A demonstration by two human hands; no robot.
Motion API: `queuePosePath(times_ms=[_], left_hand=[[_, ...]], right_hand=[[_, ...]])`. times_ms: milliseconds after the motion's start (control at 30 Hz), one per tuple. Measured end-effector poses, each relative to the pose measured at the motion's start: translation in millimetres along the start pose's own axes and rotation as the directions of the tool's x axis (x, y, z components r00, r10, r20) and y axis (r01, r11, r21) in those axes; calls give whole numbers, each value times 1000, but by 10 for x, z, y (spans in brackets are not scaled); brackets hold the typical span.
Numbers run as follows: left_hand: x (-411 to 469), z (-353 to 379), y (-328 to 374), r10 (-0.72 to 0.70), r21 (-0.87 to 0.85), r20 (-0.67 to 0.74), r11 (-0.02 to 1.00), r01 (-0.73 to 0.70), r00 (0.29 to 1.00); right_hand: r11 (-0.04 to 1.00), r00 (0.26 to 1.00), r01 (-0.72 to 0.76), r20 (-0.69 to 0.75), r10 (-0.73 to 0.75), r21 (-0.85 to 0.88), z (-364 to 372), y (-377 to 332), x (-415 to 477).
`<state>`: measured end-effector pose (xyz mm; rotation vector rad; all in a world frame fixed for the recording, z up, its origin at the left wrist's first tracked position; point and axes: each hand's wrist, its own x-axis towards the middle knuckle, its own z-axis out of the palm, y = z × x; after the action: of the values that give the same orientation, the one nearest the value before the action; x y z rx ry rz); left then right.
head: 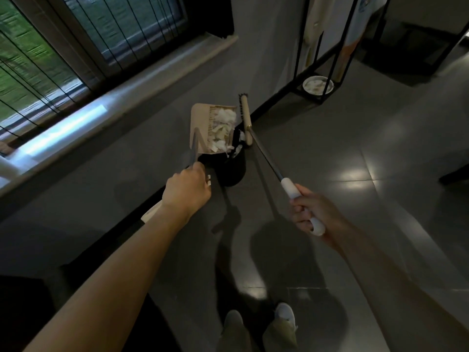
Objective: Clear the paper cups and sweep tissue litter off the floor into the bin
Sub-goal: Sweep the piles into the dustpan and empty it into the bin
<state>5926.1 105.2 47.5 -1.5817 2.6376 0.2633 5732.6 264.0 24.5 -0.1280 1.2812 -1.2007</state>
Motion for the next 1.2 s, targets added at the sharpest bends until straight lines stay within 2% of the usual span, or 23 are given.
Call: queuePosePath(times_ms=[167,300,367,433,500,533,600,633,667,767,867,1100,1200], left_hand=[[6,-8,-12,3,-21,-7,1000,-3,1000],[-24,-26,-21,6,-34,-9,999,-6,1000],[-57,-24,-33,10,-47,-16,999,-10,1000],[-89,-20,-41,6,-46,-18,999,-7,1000],[-119,-18,-39,9,-47,-7,999,-10,1000],[-129,-19,-36,13,-46,-4,999,-13,1000],[-138,-27,-32,13,-43,-4,999,-14,1000],[-139,-31,-39,11,-47,-5,999,-11,1000],[-138,-37,-50,8,-53,-5,999,-8,1000],[-120,-49,-83,9,-62,-8,998,-10,1000],[-75,-47,-73,-5,-59,-2,998,5,1000],[8,-10,1,-1,-36,8,999,2,1000],[-3,-4,11,2,-41,17,999,-1,1000]], right_hand=[[998,998,-4,61,0,62,-43,-34,-183],[979,995,-36,94,18,199,-179,0,-371],[941,978,-60,209,-12,333,-258,14,-474],[891,930,-146,367,-25,431,-403,65,-531],[859,857,-249,515,-19,446,-512,129,-521],[853,840,-232,538,-66,468,-562,179,-510],[877,898,-111,425,-114,468,-650,214,-517],[888,863,-138,494,-110,438,-594,163,-495],[869,886,-171,458,-70,464,-594,133,-474],[936,977,-10,203,-65,351,-389,48,-410],[933,990,35,114,-81,357,-224,-49,-55],[918,994,-22,107,-22,395,-91,-151,677],[865,979,-55,197,-51,499,-21,-202,802]])
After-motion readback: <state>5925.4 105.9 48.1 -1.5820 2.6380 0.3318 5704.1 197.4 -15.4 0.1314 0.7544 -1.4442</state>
